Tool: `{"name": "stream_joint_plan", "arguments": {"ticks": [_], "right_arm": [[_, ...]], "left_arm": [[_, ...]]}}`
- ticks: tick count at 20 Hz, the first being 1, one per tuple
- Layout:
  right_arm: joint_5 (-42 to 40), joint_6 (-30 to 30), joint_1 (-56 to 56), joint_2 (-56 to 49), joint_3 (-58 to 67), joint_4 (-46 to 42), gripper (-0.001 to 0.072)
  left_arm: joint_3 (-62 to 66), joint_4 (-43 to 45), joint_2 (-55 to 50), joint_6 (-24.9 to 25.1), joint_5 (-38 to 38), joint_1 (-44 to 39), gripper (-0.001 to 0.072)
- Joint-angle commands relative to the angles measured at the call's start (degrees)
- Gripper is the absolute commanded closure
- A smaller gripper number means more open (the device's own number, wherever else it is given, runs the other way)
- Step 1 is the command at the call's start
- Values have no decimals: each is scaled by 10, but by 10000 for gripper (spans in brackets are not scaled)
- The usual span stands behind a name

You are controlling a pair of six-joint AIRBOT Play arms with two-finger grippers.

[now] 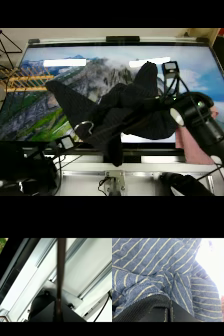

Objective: Fold the shirts.

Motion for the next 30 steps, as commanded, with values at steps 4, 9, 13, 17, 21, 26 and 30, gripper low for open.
{"name": "stream_joint_plan", "arguments": {"ticks": [4,9,13,17,21,26,30], "right_arm": [[-34,-14,-2,27,2,41,622],[-81,-169,-2,100,3,182,623],[-177,-300,-2,144,3,385,623],[-210,-340,-2,160,9,490,623],[-217,-357,-2,160,50,490,623],[-141,-354,-2,141,52,493,623],[-114,-354,-3,132,52,463,622]], "left_arm": [[-32,19,-37,-51,51,-16,670],[-26,39,-143,-100,192,-16,670],[26,51,-190,-66,224,-16,670],[70,76,-187,-96,193,7,670],[63,87,-187,-110,151,10,670],[63,87,-198,-145,241,12,670],[63,90,-205,-137,275,11,670]]}}
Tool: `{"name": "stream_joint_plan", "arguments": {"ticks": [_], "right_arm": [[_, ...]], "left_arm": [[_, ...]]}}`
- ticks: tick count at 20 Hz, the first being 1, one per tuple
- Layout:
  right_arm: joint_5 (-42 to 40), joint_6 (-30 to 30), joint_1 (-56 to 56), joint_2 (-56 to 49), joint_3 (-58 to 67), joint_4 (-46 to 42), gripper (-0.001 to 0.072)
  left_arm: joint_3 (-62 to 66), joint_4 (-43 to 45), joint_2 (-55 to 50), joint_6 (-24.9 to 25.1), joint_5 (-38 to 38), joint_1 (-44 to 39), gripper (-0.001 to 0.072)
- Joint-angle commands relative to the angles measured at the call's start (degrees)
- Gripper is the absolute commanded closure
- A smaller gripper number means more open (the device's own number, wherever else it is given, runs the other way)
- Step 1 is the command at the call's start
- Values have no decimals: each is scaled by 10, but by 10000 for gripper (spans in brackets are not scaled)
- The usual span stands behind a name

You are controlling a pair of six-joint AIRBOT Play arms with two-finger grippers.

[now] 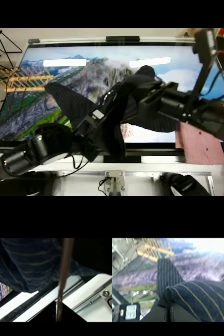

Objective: Fold the shirts.

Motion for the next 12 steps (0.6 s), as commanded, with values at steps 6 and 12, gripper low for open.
{"name": "stream_joint_plan", "arguments": {"ticks": [6,12], "right_arm": [[-28,16,1,-6,1,-90,622],[-15,-10,0,8,2,-93,117]], "left_arm": [[1,5,-19,130,-3,2,670],[1,4,-19,75,30,14,670]]}}
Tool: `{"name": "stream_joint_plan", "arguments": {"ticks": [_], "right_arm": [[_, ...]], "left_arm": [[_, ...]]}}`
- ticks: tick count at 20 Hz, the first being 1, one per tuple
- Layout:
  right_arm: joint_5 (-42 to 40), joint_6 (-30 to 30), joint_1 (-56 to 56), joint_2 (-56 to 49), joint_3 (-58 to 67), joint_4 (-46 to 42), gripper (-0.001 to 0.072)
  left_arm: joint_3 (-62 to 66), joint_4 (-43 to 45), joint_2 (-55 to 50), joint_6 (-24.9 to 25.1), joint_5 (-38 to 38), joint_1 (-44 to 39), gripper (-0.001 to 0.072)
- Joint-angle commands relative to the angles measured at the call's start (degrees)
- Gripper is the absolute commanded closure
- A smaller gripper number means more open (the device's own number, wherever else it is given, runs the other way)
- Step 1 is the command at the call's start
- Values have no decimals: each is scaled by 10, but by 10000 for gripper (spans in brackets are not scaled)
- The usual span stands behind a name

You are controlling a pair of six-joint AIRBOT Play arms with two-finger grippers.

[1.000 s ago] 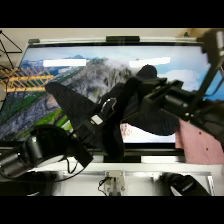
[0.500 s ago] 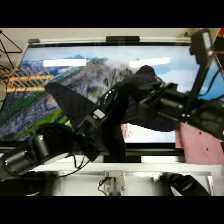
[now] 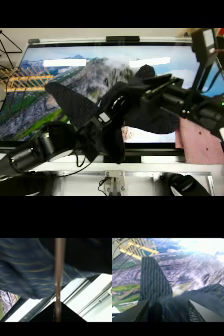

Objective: Fold the shirts.

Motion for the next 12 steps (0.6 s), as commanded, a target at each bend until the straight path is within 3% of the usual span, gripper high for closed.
{"name": "stream_joint_plan", "arguments": {"ticks": [1,3,5,7,9,12], "right_arm": [[4,-48,0,25,6,-54,117],[5,5,0,57,25,-228,117],[30,124,0,77,35,-438,117],[129,196,-1,65,32,-557,117],[188,183,-38,28,3,-548,117],[174,92,-153,-51,-46,-363,118]], "left_arm": [[1,1,0,-43,25,9,670],[1,1,0,-57,24,12,670],[1,2,-1,-64,25,12,670],[1,2,-5,-81,25,14,670],[1,1,-19,-82,27,14,670],[1,0,-40,-80,35,14,670]]}}
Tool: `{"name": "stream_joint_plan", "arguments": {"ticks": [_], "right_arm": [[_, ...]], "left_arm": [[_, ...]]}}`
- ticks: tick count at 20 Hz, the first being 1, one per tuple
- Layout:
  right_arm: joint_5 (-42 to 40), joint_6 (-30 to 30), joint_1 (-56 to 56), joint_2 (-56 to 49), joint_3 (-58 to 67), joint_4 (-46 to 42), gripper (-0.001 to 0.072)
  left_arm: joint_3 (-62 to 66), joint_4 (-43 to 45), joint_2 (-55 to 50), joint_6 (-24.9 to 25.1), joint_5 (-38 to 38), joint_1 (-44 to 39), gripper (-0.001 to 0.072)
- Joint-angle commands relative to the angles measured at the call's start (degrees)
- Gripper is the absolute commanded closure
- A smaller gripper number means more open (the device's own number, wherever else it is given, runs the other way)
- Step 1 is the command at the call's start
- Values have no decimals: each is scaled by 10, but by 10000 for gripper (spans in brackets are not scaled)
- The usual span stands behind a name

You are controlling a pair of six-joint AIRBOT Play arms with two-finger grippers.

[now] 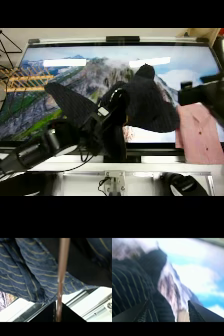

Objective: Fold the shirts.

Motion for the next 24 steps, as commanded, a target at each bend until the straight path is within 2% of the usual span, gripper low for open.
{"name": "stream_joint_plan", "arguments": {"ticks": [1,4,5,8,9,10,12,13,15,21,24], "right_arm": [[32,-105,-126,-86,-32,188,118],[28,-281,-246,-146,-32,478,118],[20,-393,-269,-153,-32,533,118],[29,-823,-280,-140,-25,583,118],[21,-938,-280,-132,-25,612,118],[13,-1003,-280,-129,-25,652,118],[6,-1063,-276,-134,-25,722,118],[-6,-1080,-266,-138,-25,718,118],[-34,-1087,-240,-149,-25,716,118],[-74,-1096,-180,-201,-25,707,118],[-56,-1111,-176,-218,-25,717,118]], "left_arm": [[0,-1,-19,-5,10,0,670],[1,0,-20,-7,14,0,670],[1,0,-19,-14,11,0,670],[1,4,-11,-31,-14,0,670],[1,6,-8,-33,-22,0,670],[0,10,-5,-33,-26,0,670],[0,23,-4,-32,-26,0,670],[0,31,-4,-24,-23,0,669],[0,31,-4,31,-6,-2,669],[1,30,-3,68,0,-2,670],[1,31,-3,87,1,-8,670]]}}
